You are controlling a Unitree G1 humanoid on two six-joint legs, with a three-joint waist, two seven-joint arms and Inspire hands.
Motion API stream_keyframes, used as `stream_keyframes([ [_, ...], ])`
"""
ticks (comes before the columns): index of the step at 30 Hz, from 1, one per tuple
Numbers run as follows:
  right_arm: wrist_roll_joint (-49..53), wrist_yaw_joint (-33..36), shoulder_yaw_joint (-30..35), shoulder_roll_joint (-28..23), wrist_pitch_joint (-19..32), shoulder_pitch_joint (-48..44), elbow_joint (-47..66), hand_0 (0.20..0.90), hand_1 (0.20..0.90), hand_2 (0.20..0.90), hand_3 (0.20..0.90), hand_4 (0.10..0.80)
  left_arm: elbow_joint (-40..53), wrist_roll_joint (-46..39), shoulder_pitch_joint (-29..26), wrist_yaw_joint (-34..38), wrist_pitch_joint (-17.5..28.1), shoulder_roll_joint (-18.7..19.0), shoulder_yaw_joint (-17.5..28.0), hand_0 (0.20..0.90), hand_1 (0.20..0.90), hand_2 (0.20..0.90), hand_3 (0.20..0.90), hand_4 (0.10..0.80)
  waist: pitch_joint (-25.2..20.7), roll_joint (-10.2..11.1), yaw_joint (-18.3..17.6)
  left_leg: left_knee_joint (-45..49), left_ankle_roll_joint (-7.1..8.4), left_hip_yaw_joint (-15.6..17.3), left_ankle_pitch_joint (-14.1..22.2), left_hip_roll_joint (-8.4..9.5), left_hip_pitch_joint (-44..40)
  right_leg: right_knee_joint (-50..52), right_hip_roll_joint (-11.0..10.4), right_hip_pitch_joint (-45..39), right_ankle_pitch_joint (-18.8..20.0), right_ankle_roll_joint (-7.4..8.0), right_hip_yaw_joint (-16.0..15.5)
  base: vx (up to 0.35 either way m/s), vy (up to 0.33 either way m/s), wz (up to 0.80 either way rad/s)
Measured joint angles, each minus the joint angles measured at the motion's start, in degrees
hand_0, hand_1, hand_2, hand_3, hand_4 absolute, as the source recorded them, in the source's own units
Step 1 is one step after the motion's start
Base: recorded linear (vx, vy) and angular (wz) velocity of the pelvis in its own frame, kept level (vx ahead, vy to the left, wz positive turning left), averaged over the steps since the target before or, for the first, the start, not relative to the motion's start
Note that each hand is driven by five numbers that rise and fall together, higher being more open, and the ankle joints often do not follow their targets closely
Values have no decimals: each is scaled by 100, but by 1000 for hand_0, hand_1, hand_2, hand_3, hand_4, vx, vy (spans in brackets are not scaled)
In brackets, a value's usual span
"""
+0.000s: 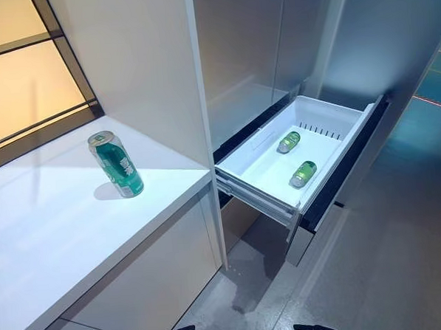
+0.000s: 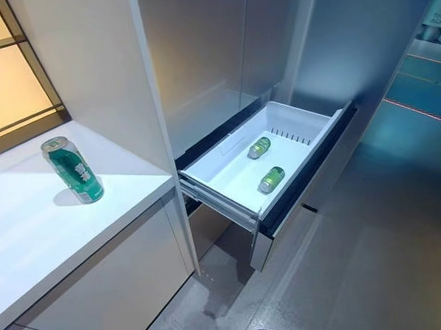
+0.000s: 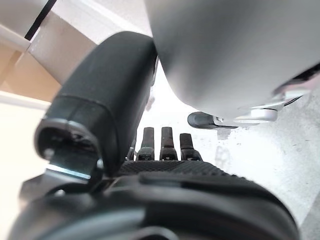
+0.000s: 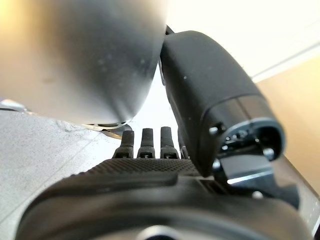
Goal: Put drinks into fridge and close the fridge
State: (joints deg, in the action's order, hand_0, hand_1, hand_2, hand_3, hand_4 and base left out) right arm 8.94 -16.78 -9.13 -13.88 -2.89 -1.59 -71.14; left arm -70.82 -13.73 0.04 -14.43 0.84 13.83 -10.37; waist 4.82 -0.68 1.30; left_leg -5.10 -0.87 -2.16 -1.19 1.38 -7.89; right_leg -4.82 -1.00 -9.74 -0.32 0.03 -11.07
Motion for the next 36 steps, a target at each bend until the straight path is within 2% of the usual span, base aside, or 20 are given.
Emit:
stream_keyframes([
  [15,0,0,0,1,-28,11,-8,900,900,900,900,800,-7,-100,46,-111,164,3,-36,900,900,900,900,800,-55,-24,-19,12,-6,6,-8,6,-8,1,-5,-3,-2,6,8,0,0,0],
  [20,0,0,-4,-7,-118,5,36,900,900,900,900,800,547,-101,59,-316,346,91,-355,900,900,900,900,800,-51,-24,-21,26,-9,17,-11,6,-10,1,-4,5,-2,5,23,-9,4,0],
  [22,-1,-11,-24,-33,-203,9,141,900,900,900,900,800,1344,-130,53,-581,247,281,-639,900,900,900,900,800,-44,-29,-24,30,-15,28,-29,6,-17,3,-4,31,0,4,34,-58,24,-2],
  [24,-1,-32,-26,-82,-261,2,222,900,900,900,900,800,2014,-287,-45,-1013,211,417,-707,900,900,900,900,800,-15,-61,-28,28,-19,36,-44,8,-2,18,-6,50,11,9,43,-44,27,-3],
  [28,1,-54,-35,-164,-394,9,434,900,900,900,900,800,3876,-688,-120,-1815,-437,978,-920,900,900,900,900,800,53,-153,-140,5,-19,49,-50,4,0,44,-6,79,11,10,73,-36,13,-4],
  [32,6,-52,-29,-218,-355,45,522,900,900,900,900,800,5958,-1423,-319,-2383,-1440,1489,-799,900,900,900,900,800,123,-230,-147,17,-22,54,-56,-2,3,26,-1,85,32,8,86,-11,2,-2],
  [33,8,-51,-15,-220,-279,100,493,900,900,900,900,800,6453,-1829,-395,-2509,-1689,1485,-628,900,900,900,900,800,125,-235,-135,25,-22,50,-56,0,3,8,0,74,36,10,82,0,0,0],
  [36,11,-51,-17,-213,-77,117,390,900,900,900,900,800,7584,-2941,-779,-2534,-2009,1447,-314,900,900,900,900,800,128,-234,-107,26,-22,39,-56,0,-1,3,2,61,35,13,76,22,-40,2],
])
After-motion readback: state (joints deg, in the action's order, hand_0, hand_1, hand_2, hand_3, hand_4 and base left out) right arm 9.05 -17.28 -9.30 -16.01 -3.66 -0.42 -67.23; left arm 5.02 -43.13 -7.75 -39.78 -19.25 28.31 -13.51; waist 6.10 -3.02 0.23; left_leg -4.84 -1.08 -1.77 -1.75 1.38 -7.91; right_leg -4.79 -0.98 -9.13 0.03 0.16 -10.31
